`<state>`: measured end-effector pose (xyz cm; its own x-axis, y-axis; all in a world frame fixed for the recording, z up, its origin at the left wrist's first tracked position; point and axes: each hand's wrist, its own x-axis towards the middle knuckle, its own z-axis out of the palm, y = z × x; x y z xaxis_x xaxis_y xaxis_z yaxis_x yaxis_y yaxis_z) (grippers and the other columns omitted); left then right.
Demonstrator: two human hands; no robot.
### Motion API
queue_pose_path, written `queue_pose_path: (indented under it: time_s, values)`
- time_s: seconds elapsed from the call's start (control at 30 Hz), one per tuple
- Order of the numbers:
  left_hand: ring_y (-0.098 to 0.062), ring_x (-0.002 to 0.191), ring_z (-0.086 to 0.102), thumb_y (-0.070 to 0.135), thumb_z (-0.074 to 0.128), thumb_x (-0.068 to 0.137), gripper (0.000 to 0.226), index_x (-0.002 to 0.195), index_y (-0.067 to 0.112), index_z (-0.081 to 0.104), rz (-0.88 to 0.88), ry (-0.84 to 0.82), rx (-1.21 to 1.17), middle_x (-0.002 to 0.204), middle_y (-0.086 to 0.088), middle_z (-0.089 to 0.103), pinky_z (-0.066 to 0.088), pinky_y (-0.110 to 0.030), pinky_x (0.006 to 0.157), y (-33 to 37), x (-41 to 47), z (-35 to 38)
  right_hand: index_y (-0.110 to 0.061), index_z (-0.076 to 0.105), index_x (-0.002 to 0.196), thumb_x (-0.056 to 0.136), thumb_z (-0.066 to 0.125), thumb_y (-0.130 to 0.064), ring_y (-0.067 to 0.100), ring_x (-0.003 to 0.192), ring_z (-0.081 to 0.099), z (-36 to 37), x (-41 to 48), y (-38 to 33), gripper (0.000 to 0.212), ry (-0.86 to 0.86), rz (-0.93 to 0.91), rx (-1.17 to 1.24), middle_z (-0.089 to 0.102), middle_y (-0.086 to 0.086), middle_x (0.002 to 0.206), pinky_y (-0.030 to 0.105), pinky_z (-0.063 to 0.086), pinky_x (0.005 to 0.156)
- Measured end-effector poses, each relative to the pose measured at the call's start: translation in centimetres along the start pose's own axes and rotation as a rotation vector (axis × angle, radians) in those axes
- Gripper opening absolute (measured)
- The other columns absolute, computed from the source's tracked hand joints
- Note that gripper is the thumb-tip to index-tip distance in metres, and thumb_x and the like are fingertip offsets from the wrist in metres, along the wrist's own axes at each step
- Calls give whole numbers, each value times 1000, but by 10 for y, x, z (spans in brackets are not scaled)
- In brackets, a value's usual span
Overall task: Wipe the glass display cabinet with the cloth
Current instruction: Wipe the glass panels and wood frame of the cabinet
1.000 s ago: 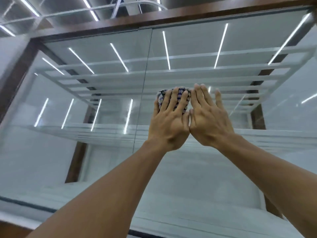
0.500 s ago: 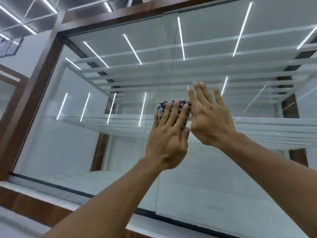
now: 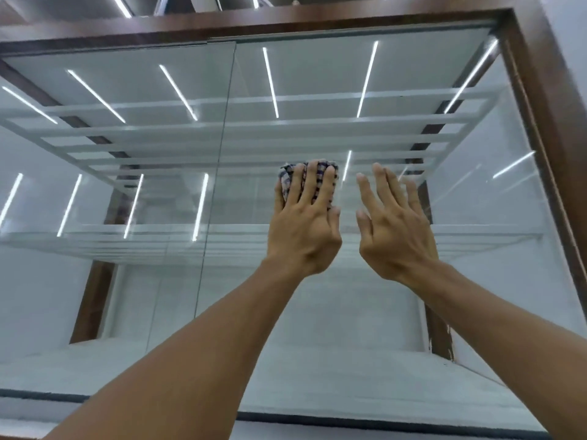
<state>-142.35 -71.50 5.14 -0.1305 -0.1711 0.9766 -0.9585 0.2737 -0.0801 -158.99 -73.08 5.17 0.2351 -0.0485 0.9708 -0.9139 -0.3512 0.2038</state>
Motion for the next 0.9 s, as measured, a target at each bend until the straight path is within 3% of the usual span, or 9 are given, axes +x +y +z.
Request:
queue_pose_path:
  time_s: [0.07, 0.2, 0.37, 0.47, 0.63, 0.77, 0.9]
  values:
    - [-18, 155, -26, 36, 22, 109, 64, 164, 24, -8, 3, 12, -3, 171, -2, -20, -22, -41, 124, 23, 7, 5, -16, 15, 163, 99, 18, -37, 25, 159, -1, -6, -4, 18, 67, 10, 49, 25, 3, 14, 170, 45, -6, 128]
    - [-17, 154, -28, 42, 13, 106, 64, 163, 26, -11, 249, -86, 73, 170, 0, -22, -20, -43, 125, 61, -20, 23, -19, 11, 163, 99, 18, -38, 24, 158, -6, -20, -10, 63, 67, 5, 100, -11, -1, 13, 171, 38, -14, 125]
    - [-20, 154, -29, 41, 14, 108, 63, 162, 24, -13, 119, -73, 24, 169, -3, -23, -20, -45, 125, 107, 27, 31, -18, 18, 162, 97, 16, -39, 27, 158, 3, -37, -25, 108, 68, 32, 151, -40, 9, 14, 170, 48, 0, 129]
    - [-20, 153, -31, 43, 4, 107, 62, 161, 22, -15, 245, -102, 21, 169, -4, -25, -18, -47, 125, 162, 23, 49, -16, 21, 162, 98, 15, -39, 30, 158, 6, -48, -39, 135, 68, 27, 168, -110, 13, 16, 169, 52, 6, 128]
    - [-20, 154, -30, 43, 11, 109, 61, 161, 25, -16, 393, -125, 116, 168, -1, -25, -18, -47, 125, 181, 32, 61, -11, 21, 161, 102, 16, -44, 31, 158, 2, -67, -62, 189, 67, 27, 85, -284, 12, 21, 168, 47, 3, 129]
    - [-21, 155, -27, 41, 16, 109, 63, 163, 24, -12, 320, -128, 70, 170, -3, -22, -20, -46, 125, 221, 60, 65, -3, 12, 161, 100, 21, -22, 26, 158, -5, -68, -72, 210, 65, 55, 128, -197, 5, 13, 170, 39, -7, 128]
    - [-23, 156, -24, 41, 13, 108, 63, 164, 20, -10, 365, -133, 72, 171, -5, -19, -19, -48, 125, 252, 61, 78, -2, 14, 161, 99, 24, -10, 19, 159, 2, -77, -91, 231, 63, 91, 111, 19, 10, 11, 170, 33, -1, 129]
